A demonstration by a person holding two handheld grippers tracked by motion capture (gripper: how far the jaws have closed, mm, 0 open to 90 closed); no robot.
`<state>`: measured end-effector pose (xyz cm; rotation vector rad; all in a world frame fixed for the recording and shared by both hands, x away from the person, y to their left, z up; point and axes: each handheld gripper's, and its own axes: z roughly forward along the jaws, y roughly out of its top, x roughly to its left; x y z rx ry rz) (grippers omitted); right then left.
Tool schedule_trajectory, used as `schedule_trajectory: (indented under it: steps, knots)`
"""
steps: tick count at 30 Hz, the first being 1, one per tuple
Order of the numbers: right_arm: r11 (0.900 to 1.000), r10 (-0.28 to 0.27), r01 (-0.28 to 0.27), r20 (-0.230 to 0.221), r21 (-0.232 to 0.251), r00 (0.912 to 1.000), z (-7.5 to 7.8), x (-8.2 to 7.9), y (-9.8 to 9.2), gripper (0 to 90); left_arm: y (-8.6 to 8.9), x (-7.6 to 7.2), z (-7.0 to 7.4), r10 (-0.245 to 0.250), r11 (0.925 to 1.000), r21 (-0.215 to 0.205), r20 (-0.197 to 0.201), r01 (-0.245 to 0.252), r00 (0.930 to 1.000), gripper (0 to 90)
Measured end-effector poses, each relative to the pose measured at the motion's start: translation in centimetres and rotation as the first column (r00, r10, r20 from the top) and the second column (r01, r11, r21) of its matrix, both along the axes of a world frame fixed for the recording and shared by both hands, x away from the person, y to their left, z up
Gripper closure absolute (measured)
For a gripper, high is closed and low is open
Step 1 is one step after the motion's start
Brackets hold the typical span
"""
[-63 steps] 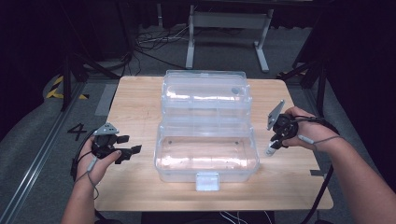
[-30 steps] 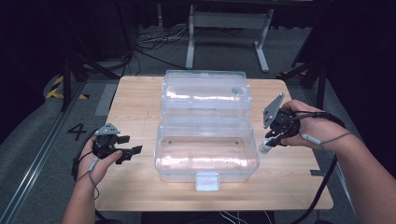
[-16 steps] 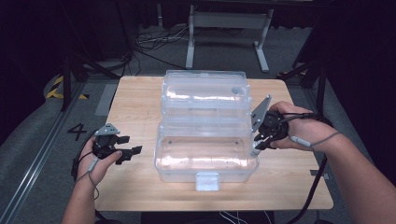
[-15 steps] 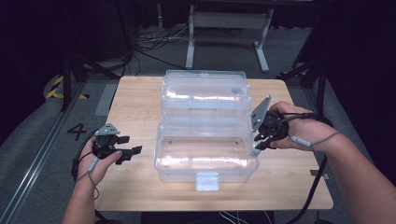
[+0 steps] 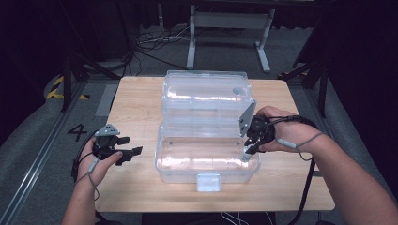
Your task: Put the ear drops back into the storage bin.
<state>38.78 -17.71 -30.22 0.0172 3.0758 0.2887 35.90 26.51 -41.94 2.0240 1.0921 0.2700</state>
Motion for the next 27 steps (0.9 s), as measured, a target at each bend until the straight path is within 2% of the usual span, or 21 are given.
schedule_trajectory:
  steps: [11, 18, 27]
  knots:
    - [0.999, 0.007, -0.008, -0.028, -0.033, 0.9996, -2.2, 0.3, 0.7, 71.4, -0.1, 0.0, 0.0, 0.004, 1.0000, 0.001, -0.003, -0.004, 1.0000, 29.7]
    - [0.997, 0.008, -0.013, -0.061, -0.081, 0.9981, -4.6, 0.2, 1.0, 71.4, 0.0, 0.0, -0.1, 0.004, 1.0000, 0.002, -0.004, -0.004, 1.0000, 29.7]
    - [0.993, 0.007, -0.015, -0.070, -0.118, 0.9975, -6.1, 0.4, 1.1, 71.4, -0.1, 0.0, -0.1, -0.001, 1.0000, 0.005, -0.007, 0.001, 1.0000, 29.6]
